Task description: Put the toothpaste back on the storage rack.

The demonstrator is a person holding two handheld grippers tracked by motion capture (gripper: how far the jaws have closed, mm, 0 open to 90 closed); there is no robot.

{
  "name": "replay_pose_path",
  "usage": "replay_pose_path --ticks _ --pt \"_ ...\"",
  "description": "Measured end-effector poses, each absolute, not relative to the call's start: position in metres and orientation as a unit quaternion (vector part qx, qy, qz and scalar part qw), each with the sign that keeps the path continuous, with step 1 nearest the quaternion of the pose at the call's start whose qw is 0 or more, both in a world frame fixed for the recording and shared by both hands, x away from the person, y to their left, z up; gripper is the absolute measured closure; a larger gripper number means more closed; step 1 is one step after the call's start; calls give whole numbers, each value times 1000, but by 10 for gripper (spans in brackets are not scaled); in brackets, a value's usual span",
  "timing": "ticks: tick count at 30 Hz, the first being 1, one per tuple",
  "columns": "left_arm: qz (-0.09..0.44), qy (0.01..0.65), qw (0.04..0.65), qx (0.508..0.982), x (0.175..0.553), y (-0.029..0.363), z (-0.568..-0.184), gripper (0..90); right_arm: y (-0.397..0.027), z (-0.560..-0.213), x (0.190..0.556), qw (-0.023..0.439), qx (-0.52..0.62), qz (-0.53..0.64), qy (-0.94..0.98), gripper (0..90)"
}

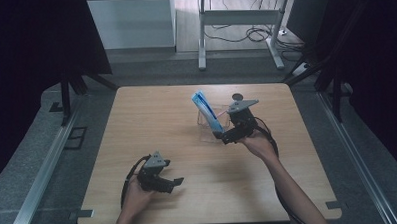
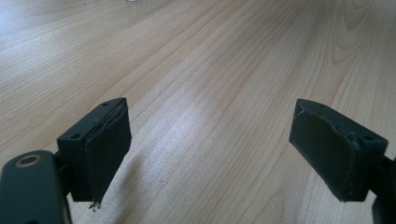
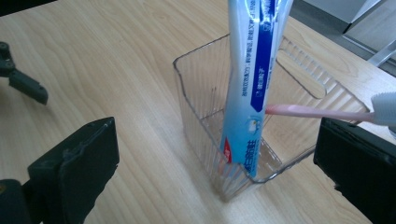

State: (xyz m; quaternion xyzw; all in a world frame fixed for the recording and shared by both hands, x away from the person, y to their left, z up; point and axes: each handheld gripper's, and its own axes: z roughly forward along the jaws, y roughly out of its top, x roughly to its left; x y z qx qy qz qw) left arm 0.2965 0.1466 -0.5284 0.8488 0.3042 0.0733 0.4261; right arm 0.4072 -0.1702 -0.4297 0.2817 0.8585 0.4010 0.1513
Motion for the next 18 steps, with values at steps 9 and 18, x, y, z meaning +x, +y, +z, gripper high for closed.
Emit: replay_pose_path --ticks 9,18 --pt "73 305 426 849 296 146 -528 130 -178 -435 394 145 281 401 860 2" --pt "74 305 427 848 296 146 -529 130 -190 -443 383 142 287 402 858 3"
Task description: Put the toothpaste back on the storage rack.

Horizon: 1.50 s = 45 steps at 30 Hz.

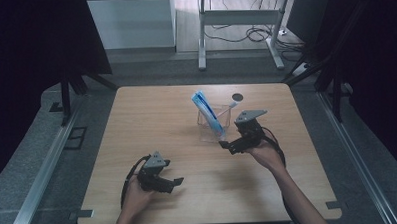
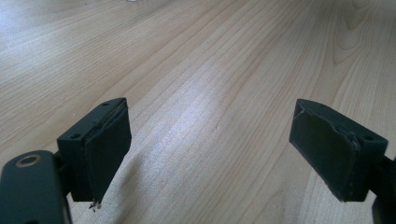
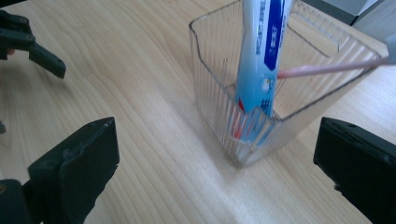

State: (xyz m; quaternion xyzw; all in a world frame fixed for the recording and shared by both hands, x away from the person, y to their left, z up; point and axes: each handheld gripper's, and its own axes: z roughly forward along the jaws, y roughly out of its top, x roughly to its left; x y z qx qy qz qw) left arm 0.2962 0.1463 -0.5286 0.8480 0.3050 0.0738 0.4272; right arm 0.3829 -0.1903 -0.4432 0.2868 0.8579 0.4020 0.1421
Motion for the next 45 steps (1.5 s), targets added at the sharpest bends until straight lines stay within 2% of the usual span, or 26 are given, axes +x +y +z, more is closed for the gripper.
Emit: replay_pose_path --ticks 27,45 --pt "72 307 424 849 296 145 -530 130 -231 -472 351 145 308 391 855 6" --pt "73 307 423 850 296 145 -530 130 -258 -474 323 163 321 388 849 5"
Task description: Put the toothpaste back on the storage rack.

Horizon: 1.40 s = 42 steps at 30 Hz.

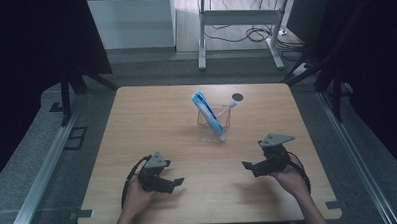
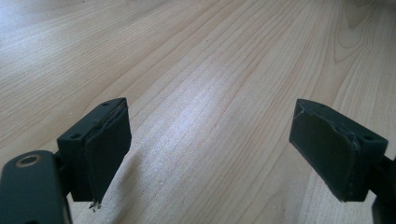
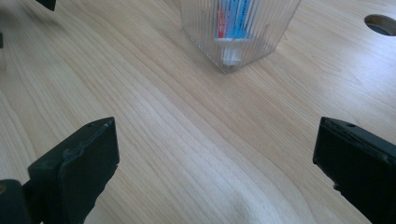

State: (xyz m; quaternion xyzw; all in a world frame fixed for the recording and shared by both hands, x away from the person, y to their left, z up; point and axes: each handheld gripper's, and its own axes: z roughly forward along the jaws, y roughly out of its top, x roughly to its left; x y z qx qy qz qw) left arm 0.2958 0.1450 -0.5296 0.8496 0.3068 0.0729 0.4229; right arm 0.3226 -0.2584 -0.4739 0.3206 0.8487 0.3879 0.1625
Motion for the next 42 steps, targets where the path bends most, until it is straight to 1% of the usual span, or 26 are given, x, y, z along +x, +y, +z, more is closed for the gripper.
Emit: replay_pose_path --ticks 10,20,42 --pt "75 306 422 850 295 145 -529 130 -276 -481 309 166 338 385 843 7" --pt "74 306 419 852 295 144 -530 130 -287 -501 297 165 346 384 840 6" --pt "79 302 395 864 295 139 -534 131 -291 -542 296 146 345 348 860 0"
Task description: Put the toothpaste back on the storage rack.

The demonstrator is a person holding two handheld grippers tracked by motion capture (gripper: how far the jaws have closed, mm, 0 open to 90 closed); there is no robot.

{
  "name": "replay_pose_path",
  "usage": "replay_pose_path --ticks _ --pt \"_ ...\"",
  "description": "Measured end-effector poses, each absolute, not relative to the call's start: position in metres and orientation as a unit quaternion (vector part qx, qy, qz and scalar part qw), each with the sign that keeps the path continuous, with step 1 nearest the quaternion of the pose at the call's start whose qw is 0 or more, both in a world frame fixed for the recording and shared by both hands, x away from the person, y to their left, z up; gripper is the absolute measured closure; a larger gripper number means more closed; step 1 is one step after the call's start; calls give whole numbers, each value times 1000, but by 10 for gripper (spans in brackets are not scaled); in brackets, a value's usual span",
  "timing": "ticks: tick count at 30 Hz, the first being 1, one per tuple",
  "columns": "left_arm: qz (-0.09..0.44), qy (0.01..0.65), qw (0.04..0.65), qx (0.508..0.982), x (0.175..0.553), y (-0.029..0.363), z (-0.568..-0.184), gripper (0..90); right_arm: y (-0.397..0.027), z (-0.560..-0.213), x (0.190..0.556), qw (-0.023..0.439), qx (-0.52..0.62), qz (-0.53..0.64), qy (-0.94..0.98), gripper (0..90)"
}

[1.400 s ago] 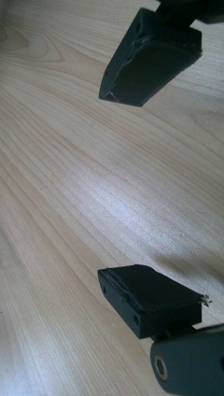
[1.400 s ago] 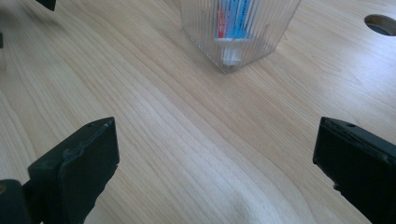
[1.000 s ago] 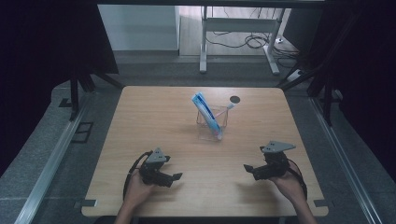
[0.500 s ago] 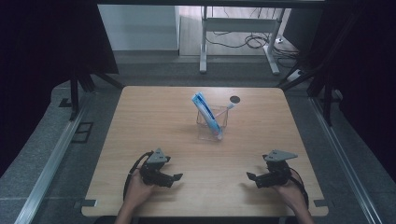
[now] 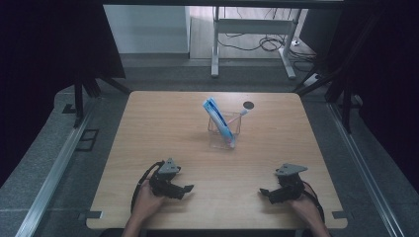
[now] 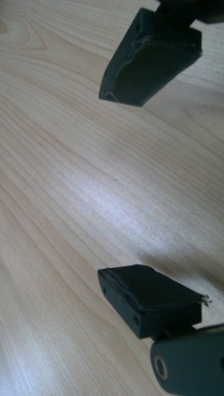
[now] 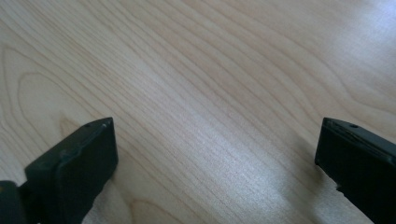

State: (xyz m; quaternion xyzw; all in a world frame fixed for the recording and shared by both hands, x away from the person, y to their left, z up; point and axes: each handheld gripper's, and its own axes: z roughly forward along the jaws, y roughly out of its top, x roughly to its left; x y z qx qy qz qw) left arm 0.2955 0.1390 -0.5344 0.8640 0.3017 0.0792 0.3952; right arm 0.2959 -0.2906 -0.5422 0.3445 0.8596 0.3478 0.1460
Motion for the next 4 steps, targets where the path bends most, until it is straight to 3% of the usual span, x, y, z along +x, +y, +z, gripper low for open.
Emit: replay_pose_path --ticks 4 --pt "82 307 389 865 297 140 -535 133 -292 -543 297 144 348 350 858 0"
